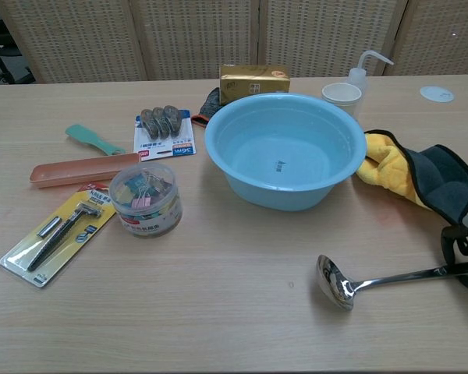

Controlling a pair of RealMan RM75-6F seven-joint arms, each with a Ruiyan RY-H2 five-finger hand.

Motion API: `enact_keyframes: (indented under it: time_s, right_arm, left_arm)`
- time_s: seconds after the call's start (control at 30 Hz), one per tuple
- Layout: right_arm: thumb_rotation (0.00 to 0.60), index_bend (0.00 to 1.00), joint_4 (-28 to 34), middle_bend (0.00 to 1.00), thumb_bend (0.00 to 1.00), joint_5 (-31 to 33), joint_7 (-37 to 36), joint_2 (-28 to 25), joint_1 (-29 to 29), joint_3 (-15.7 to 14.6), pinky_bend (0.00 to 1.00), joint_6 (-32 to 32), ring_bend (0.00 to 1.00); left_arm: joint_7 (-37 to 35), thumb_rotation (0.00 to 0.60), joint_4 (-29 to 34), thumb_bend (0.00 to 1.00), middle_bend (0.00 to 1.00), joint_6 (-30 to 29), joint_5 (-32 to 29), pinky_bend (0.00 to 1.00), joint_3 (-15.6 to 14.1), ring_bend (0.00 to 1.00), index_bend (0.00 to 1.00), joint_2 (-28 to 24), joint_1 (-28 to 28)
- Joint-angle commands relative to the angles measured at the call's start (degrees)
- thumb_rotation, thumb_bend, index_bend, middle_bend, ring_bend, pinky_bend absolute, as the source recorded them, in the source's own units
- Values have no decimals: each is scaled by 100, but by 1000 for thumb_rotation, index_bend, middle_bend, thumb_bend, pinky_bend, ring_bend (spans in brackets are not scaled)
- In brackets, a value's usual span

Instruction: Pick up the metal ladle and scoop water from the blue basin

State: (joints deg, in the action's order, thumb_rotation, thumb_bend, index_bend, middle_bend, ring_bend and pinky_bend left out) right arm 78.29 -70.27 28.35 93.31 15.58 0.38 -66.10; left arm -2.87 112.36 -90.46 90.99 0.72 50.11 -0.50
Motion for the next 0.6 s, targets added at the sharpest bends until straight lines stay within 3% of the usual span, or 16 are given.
enact_keyframes:
  time_s: [0.03, 0.23, 0.6]
  right_arm:
    - [600, 773, 46, 969, 787, -135, -168, -41, -6, -12, 1000, -43, 892]
    - [600, 846, 475, 969, 984, -309, -319, -253, 8, 1, 1000, -116, 892]
    - [600, 857, 1409, 969, 1000, -300, -310, -734, 0, 30, 1000, -166, 892]
  left_arm:
    - [-4, 600, 0, 0, 0, 5, -7, 0, 3, 0, 0, -3, -3]
    - [-23, 600, 2, 0, 0, 16, 2, 0, -5, 0, 0, -13, -5]
    - [-72, 600, -1, 0, 0, 12, 8, 0, -12, 0, 0, -34, 0]
